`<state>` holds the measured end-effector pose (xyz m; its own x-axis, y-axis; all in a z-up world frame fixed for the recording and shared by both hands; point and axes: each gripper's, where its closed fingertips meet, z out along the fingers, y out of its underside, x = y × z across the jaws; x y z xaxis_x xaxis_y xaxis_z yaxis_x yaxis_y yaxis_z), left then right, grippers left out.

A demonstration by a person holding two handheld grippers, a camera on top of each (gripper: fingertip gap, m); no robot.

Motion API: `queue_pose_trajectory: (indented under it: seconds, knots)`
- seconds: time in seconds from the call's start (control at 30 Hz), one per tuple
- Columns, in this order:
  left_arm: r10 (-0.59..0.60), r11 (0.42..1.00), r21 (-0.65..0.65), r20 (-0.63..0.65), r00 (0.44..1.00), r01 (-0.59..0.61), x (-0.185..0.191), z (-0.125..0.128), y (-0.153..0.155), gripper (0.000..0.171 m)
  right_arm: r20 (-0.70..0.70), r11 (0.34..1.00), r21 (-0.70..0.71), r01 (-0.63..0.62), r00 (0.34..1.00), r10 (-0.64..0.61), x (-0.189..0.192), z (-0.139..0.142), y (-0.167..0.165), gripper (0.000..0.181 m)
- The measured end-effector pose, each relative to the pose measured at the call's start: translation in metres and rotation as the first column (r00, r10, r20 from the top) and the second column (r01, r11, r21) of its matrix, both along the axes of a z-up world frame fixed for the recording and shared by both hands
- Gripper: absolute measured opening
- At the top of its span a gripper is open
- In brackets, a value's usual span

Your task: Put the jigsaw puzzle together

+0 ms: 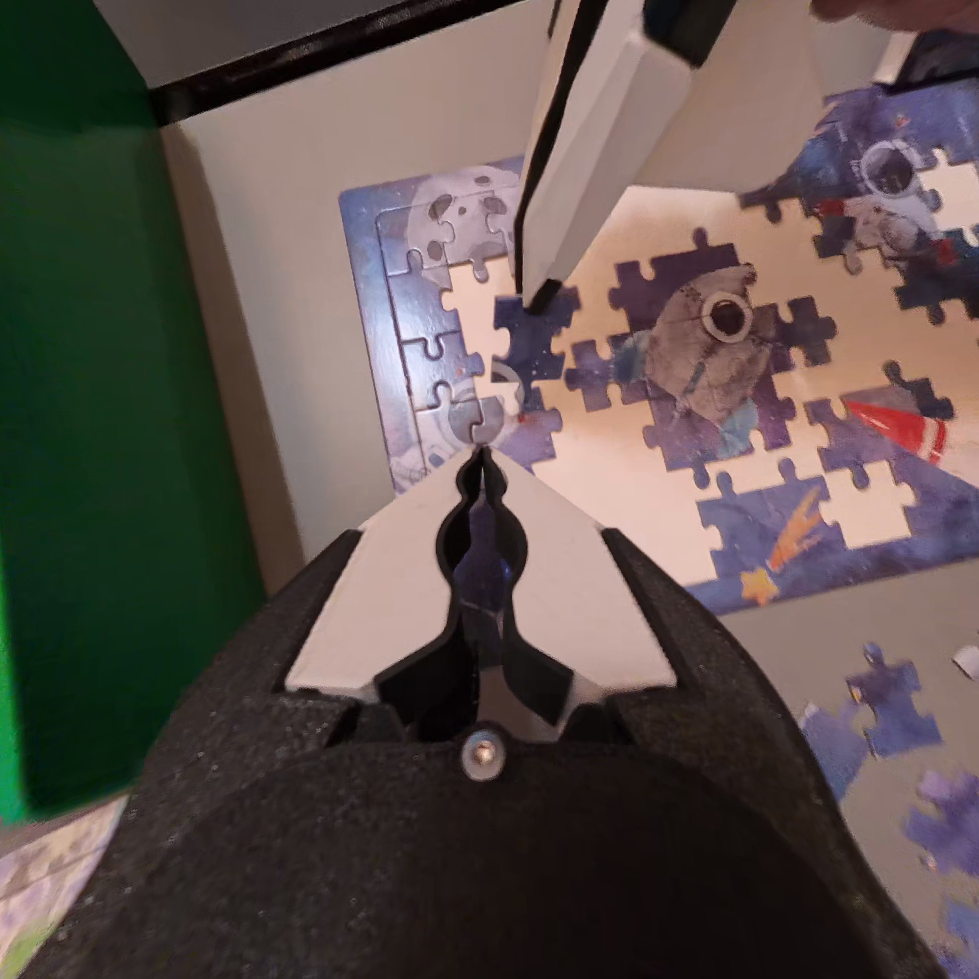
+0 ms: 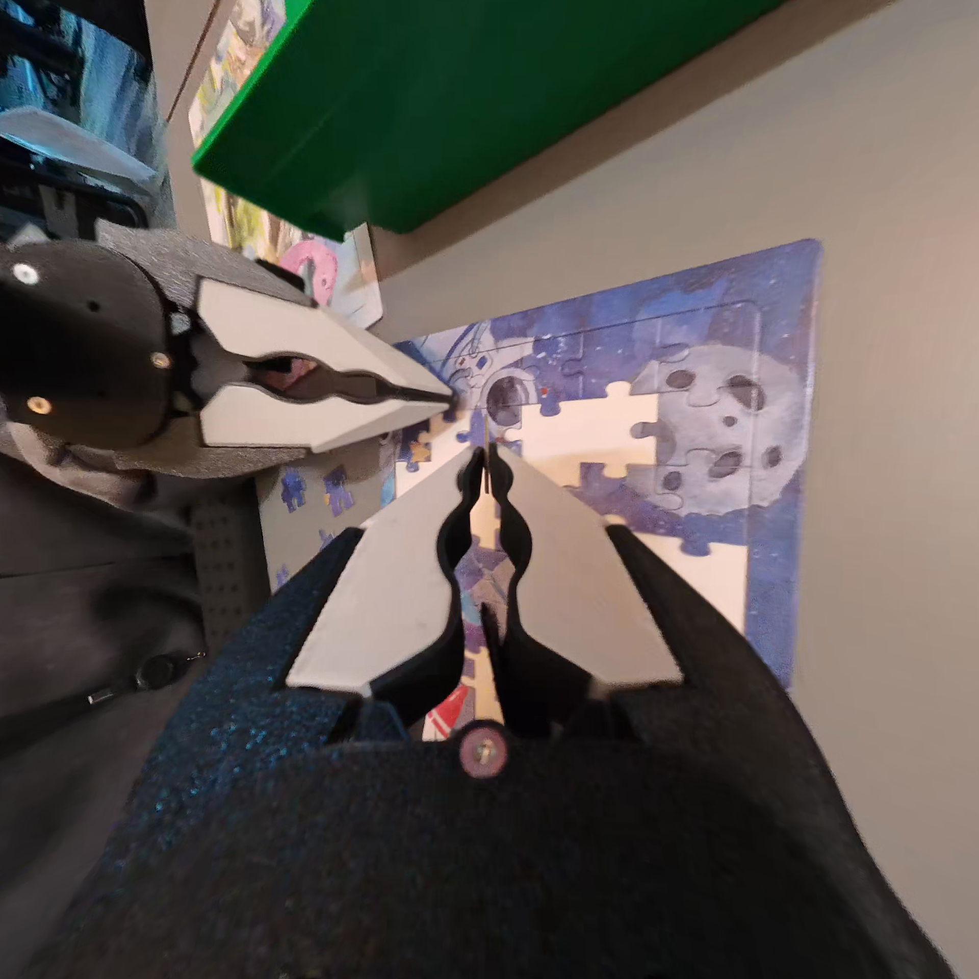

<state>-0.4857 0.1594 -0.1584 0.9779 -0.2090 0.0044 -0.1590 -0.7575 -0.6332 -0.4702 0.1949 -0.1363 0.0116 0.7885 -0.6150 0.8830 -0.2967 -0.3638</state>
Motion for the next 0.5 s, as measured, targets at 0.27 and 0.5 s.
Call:
queue_pose_trajectory:
  seconds: [0.27, 0.5]
  knots:
    - [0.015, 0.999, 0.028, 0.025, 1.000, -0.015, 0.002, -0.013, 0.009, 0.000, 0.040, 0.998, -0.066, -0.023, 0.999, 0.026, -0.006, -0.018, 0.011, 0.003]
    - [0.020, 0.999, 0.045, 0.049, 0.999, -0.022, 0.002, -0.013, 0.009, 0.000, 0.113, 0.984, 0.159, -0.083, 0.991, 0.065, -0.006, -0.038, 0.023, 0.013]
